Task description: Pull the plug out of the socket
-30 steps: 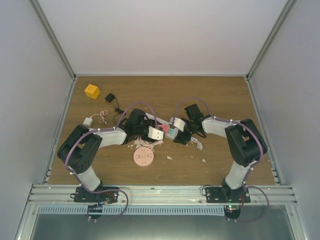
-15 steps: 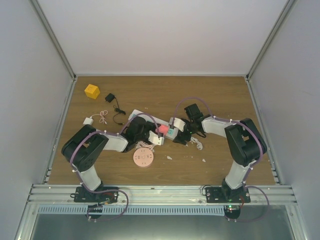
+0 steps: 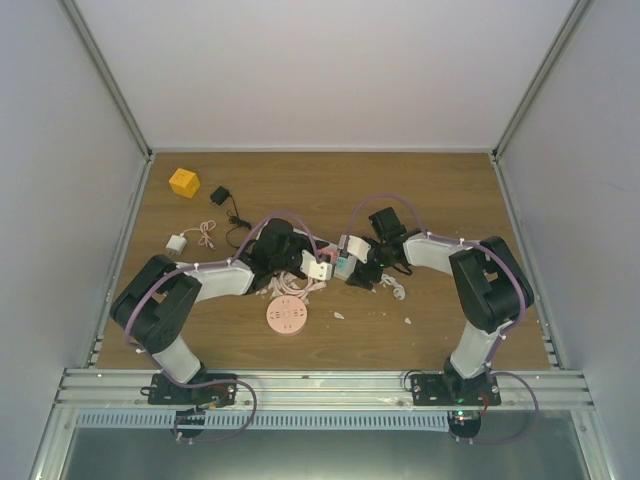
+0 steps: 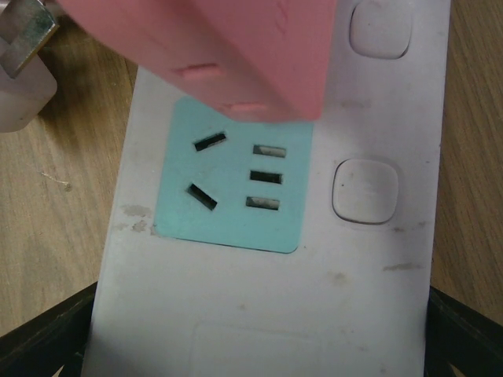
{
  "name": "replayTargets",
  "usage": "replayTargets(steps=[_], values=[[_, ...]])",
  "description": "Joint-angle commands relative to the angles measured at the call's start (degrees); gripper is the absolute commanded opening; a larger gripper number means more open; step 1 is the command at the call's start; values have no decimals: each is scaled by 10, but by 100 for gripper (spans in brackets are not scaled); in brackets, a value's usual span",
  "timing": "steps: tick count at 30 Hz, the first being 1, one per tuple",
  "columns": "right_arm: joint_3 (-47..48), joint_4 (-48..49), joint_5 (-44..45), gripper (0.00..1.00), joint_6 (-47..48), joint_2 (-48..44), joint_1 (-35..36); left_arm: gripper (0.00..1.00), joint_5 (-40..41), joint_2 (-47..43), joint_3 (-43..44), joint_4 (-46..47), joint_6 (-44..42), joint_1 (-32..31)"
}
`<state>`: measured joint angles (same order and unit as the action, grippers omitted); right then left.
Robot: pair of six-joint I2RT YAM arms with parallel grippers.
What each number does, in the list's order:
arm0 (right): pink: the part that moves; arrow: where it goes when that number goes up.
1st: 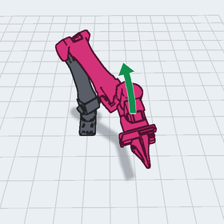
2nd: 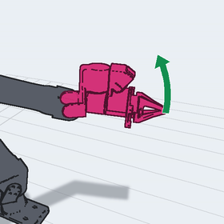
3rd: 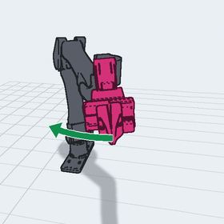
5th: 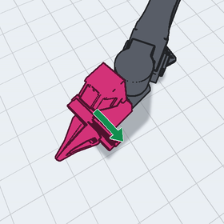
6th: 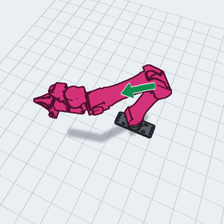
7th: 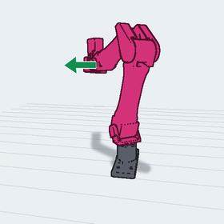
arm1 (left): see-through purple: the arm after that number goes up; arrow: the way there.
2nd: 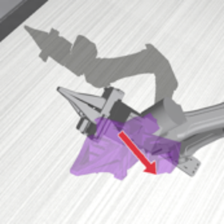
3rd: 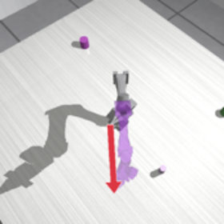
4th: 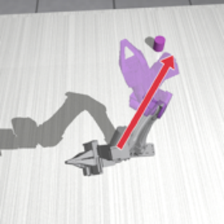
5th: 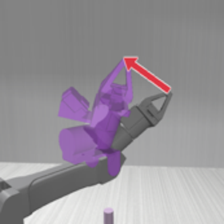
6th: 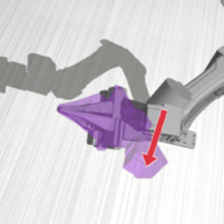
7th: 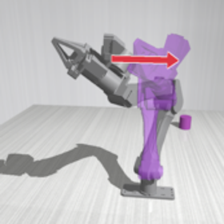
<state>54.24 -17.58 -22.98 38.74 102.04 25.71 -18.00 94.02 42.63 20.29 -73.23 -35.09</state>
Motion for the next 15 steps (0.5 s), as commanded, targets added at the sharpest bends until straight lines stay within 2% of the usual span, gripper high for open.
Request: replayTargets(steps=[1,8,15], values=[[0,-24,-20,37,24,10,11,38,-10,23,29,-32,8,3],[-4,-21,-17,37,27,6,11,36,-14,58,78,-99,7,4],[-14,-10,-6,35,29,3,11,30,-13,62,82,-104,11,4]])
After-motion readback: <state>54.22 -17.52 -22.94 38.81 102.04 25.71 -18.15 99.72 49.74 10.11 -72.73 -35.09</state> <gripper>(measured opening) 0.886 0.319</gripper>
